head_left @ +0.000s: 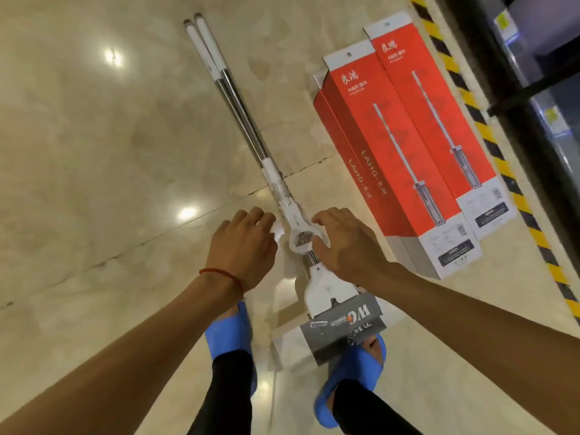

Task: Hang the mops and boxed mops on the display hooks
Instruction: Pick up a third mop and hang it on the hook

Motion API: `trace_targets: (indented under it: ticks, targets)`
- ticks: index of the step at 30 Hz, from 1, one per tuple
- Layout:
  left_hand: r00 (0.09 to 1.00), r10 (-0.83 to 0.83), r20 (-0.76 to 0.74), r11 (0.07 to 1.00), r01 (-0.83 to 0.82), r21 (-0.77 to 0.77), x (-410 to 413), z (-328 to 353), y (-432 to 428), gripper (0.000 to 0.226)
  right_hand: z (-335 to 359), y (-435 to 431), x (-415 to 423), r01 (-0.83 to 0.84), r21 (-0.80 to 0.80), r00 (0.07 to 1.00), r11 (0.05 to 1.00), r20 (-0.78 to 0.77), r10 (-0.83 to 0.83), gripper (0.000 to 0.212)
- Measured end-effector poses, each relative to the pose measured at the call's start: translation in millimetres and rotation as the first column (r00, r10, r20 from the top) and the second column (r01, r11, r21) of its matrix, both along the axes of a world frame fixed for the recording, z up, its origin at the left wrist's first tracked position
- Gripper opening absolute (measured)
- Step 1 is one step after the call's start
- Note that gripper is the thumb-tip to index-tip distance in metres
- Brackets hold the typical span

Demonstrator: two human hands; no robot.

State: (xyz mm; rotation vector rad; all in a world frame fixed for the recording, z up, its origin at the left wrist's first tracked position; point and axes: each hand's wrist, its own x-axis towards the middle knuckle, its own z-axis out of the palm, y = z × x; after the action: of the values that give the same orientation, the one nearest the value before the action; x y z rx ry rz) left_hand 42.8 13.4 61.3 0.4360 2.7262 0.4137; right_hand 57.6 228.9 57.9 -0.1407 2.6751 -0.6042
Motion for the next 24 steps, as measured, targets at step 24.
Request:
trace_targets:
  ticks: [24]
  targets:
    - [0.960, 0.150, 0.236, 0.989, -0.150, -0.019, -13.6, -193.0, -13.0, 0.038, -211.8, -8.0, -67.6, 0.513, -0.295, 0.766, 0.806, 0.582, -0.274, 0.027]
